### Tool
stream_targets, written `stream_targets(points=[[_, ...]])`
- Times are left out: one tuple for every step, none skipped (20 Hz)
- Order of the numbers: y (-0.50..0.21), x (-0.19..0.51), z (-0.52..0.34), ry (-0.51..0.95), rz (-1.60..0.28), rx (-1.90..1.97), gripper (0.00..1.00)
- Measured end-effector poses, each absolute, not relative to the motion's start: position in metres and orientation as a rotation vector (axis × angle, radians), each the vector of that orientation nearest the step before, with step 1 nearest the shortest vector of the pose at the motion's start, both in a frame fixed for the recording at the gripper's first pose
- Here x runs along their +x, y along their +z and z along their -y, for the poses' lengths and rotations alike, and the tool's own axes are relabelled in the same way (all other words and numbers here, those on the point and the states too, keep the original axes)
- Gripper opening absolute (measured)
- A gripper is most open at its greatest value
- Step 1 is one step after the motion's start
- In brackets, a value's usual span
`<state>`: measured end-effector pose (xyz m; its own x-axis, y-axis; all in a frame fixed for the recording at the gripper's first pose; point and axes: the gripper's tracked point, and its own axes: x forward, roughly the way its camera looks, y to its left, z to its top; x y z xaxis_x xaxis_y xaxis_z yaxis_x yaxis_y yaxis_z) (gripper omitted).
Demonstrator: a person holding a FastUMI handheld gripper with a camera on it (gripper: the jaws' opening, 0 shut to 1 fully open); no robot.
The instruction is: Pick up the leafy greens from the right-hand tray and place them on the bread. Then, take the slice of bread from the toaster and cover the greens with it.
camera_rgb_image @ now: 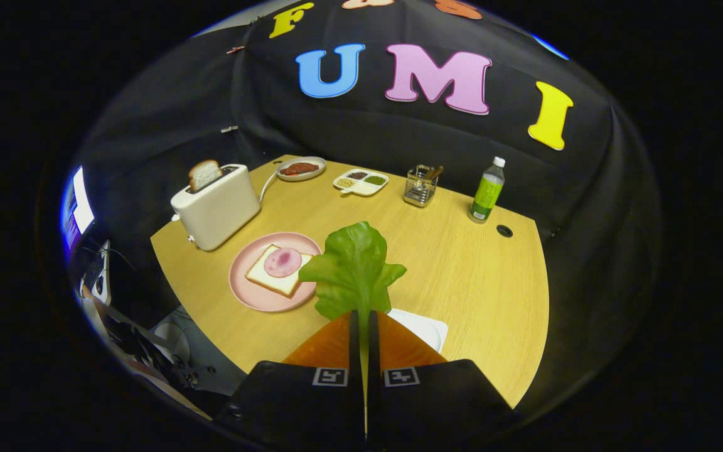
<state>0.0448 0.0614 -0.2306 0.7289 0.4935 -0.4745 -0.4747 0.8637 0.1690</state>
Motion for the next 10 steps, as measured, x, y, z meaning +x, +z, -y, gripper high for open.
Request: stream_targets(points=[[-0.217,0.043,-0.072,0.55,-0.51,0.042,0.06],[-0.205,0.041,-0.084,0.571,-0.492,0.044,0.06],[-0.195,0.038,-0.096,0.593,-0.477,0.042,0.06],[-0.188,0.036,-0.108,0.615,-0.466,0.033,0.06],[-0.184,0.037,-0.119,0.633,-0.462,0.019,0.06],[-0.182,0.037,-0.132,0.653,-0.462,0.007,0.06],[-0.181,0.036,-0.147,0.679,-0.463,-0.002,0.06],[-0.18,0.037,-0.16,0.699,-0.462,-0.008,0.06],[-0.18,0.038,-0.174,0.719,-0.46,-0.017,0.06],[-0.181,0.042,-0.187,0.734,-0.46,-0.031,0.06]])
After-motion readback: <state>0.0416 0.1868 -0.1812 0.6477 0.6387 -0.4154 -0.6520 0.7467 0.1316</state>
